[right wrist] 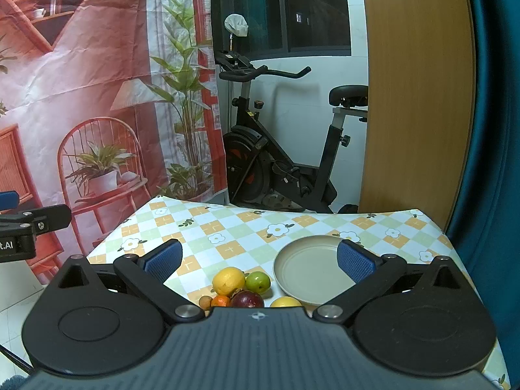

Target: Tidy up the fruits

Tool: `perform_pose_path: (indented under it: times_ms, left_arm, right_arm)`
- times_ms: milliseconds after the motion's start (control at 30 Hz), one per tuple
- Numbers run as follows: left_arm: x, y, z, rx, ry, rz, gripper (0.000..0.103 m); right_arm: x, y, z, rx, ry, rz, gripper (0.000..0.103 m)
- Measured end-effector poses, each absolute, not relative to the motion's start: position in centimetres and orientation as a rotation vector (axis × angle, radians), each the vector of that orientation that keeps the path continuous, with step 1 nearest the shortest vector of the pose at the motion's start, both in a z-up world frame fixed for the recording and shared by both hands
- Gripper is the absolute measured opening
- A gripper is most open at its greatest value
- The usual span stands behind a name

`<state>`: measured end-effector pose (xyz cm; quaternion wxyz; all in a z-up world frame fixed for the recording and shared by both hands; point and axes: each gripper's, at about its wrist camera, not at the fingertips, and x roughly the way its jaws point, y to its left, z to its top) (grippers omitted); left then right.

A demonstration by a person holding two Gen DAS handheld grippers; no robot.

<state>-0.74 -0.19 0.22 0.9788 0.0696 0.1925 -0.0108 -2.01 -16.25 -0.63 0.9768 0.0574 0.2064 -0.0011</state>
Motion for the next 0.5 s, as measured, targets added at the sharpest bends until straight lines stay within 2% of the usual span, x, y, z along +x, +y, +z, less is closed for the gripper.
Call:
perform_pose_path:
  times_ms: [500]
  left_arm:
    - [-0.59,-0.05,0.24,0.132,0.394,-0.023,0.099]
  right_arm:
    - [-2.01,-16.44,-0.33,0.109,0.404,-0.008,0.103]
